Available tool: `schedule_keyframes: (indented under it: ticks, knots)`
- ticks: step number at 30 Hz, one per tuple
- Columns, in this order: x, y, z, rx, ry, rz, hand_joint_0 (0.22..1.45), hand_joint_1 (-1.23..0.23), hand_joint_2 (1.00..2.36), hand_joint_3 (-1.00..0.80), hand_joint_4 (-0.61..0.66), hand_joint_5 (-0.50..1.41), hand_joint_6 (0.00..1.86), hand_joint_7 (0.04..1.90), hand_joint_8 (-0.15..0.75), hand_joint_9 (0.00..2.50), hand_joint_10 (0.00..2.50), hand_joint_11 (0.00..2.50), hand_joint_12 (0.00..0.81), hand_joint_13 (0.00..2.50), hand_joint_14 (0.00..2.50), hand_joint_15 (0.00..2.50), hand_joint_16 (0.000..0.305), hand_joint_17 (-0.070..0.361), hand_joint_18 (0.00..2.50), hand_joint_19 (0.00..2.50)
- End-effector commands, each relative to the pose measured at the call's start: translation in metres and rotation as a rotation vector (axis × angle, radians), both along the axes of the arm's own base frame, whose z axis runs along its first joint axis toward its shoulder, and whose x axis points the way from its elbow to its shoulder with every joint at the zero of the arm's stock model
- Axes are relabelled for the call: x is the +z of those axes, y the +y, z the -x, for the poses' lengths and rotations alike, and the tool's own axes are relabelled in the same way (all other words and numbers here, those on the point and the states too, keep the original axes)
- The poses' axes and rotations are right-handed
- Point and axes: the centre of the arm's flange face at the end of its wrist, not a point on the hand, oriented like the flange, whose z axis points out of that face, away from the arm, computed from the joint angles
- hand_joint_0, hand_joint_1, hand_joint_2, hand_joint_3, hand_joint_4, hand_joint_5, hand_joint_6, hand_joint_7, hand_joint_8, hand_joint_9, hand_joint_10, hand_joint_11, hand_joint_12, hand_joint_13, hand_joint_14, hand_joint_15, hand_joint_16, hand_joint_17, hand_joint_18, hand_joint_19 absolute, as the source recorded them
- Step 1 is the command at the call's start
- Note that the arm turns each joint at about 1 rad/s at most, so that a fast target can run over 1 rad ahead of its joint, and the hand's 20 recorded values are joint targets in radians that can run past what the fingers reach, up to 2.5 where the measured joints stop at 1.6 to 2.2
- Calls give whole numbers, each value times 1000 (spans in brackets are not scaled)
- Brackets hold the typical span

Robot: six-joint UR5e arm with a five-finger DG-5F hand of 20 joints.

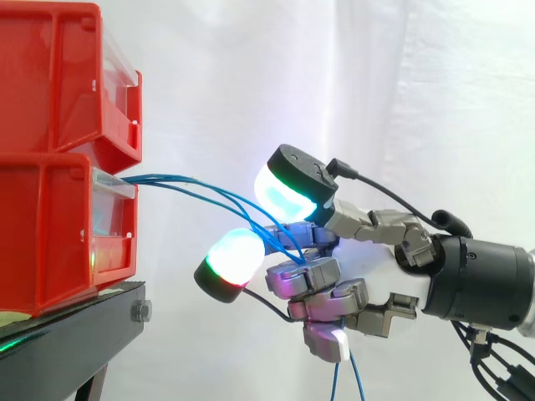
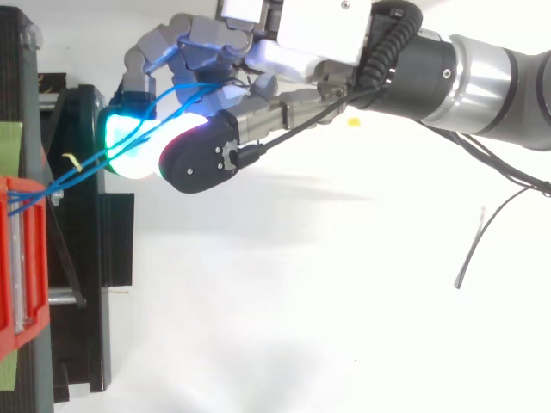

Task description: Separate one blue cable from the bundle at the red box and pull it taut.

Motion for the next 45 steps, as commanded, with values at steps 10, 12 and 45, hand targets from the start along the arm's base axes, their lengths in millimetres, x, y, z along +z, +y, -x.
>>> schedule_keyframes:
  ticks: [10, 12, 45]
  knots:
    - [-1, 0, -2, -20, -19, 0, 506, -527, 1000, -500, 260, -268, 852, 885, 520, 470, 2500, 2500, 714, 1544, 2500, 1613, 235, 176, 2189, 519]
    - [-2, -3, -1, -36, -16, -5, 506, -527, 1000, -500, 260, -268, 851, 887, 519, 467, 2500, 2500, 713, 1541, 2500, 1611, 233, 175, 2190, 490]
    - [12, 17, -11, -43, -29, -41, 594, -594, 1019, -224, 216, -234, 875, 974, 451, 463, 2500, 2500, 666, 1453, 2500, 1574, 203, 152, 2102, 612]
